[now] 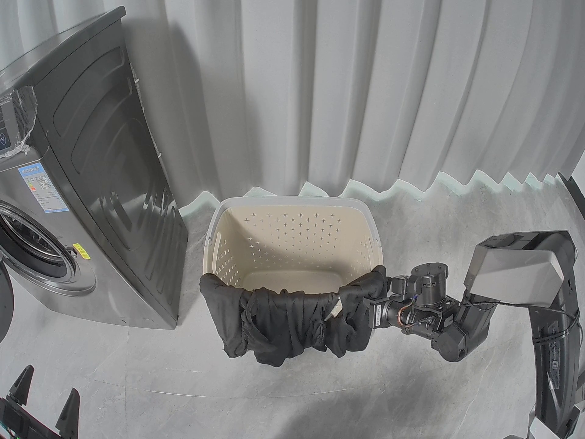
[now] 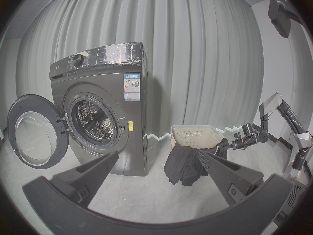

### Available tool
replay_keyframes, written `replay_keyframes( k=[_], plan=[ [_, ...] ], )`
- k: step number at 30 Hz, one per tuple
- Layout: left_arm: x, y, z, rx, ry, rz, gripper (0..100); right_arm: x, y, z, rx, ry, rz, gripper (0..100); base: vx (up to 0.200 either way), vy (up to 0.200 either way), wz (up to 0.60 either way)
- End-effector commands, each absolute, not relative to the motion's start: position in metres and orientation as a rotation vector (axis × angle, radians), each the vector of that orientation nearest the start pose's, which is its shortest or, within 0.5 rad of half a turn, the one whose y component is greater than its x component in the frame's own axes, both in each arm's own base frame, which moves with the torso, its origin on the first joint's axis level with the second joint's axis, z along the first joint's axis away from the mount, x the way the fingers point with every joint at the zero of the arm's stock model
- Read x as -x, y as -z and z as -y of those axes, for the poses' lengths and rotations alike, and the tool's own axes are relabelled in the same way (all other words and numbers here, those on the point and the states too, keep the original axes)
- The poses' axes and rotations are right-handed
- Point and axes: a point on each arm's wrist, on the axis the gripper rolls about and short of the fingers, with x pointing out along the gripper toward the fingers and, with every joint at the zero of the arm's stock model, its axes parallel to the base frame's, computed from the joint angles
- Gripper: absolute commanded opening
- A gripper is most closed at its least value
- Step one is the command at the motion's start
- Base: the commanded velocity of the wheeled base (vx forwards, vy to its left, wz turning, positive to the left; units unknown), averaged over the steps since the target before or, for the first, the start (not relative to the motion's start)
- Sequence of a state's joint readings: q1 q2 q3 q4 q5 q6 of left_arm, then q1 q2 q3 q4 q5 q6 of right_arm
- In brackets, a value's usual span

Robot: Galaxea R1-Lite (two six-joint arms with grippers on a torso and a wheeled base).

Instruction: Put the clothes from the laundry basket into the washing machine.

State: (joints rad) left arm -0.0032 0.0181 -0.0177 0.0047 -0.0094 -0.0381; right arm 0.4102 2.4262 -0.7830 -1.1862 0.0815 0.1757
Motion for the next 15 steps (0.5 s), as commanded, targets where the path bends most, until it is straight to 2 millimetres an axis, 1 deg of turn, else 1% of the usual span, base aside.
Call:
replay_keyframes(
  k=[1, 5, 12, 15],
  plan=[
    [0.023, -0.076, 0.0, 0.038, 0.012, -0.005, 100, -0.344, 0.029, -0.154, -0.094, -0.452, -0.501, 0, 0.0, 0.0, 0.0],
    [0.023, -0.076, 0.0, 0.038, 0.012, -0.005, 100, -0.331, 0.026, -0.154, -0.098, -0.476, -0.455, 0, 0.0, 0.0, 0.0],
    [0.023, -0.076, 0.0, 0.04, 0.012, -0.005, 100, -0.314, 0.02, -0.147, -0.097, -0.486, -0.436, 0, 0.0, 0.0, 0.0],
    [0.023, -0.076, 0.0, 0.038, 0.012, -0.005, 100, -0.311, 0.019, -0.145, -0.1, -0.487, -0.426, 0, 0.0, 0.0, 0.0]
  ],
)
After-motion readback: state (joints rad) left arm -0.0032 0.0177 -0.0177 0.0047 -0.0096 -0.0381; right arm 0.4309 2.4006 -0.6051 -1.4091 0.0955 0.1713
